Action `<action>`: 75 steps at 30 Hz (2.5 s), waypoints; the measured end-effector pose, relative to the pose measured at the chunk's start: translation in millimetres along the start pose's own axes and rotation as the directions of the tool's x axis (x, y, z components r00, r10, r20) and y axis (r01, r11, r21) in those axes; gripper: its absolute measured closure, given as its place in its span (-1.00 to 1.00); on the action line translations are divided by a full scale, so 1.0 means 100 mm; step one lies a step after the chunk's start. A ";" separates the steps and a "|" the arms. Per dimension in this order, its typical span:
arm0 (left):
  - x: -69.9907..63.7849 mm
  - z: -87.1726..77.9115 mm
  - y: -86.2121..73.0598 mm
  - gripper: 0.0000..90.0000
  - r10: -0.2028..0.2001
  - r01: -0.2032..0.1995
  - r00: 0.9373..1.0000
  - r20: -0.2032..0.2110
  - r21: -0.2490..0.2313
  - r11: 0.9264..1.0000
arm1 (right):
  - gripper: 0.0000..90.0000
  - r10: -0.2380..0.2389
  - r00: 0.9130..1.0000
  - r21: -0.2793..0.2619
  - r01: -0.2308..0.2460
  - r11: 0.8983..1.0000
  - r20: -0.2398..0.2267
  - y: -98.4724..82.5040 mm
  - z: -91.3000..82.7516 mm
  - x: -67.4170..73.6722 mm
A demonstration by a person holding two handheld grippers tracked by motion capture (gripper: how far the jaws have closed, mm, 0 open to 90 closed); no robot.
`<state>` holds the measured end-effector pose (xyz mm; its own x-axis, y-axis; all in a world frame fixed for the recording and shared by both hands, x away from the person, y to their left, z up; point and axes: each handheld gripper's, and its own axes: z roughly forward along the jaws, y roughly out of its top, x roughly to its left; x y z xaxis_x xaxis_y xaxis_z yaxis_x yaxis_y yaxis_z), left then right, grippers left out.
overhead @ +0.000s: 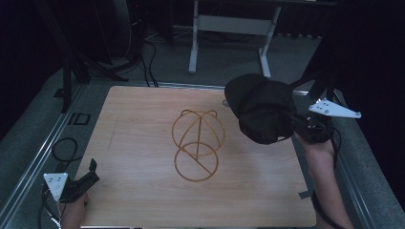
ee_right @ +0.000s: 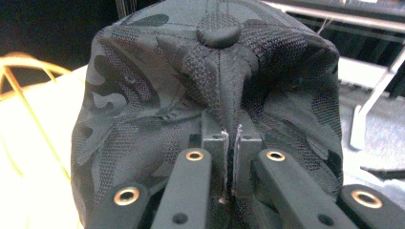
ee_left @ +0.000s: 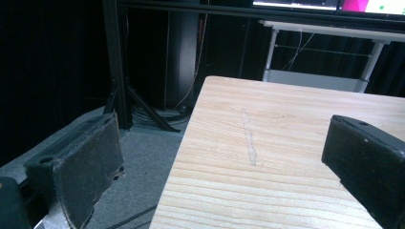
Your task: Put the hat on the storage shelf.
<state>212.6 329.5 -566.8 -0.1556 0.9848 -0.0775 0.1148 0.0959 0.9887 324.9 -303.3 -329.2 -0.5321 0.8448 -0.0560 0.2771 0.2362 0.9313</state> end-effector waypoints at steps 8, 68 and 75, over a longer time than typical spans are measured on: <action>0.00 0.00 0.00 -0.99 -0.001 0.001 1.000 0.000 0.002 1.000 | 0.94 -0.031 0.999 -0.051 0.030 0.998 -0.019 0.29 -0.12 0.14; 0.01 -0.01 0.00 -0.99 -0.005 0.005 1.000 0.006 -0.001 1.000 | 0.93 -0.117 0.944 0.041 0.136 0.990 -0.307 0.32 0.73 1.32; 0.01 -0.01 0.00 -0.99 -0.007 0.007 1.000 0.008 0.000 1.000 | 0.90 -0.114 0.944 0.062 0.139 0.988 -0.309 0.24 0.83 1.36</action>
<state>211.8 330.5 -566.7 -0.1486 0.9852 -0.0856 0.1136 0.1030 0.9882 325.4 -142.7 -344.2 -0.7810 0.6227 -0.0475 0.2493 0.3806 0.8905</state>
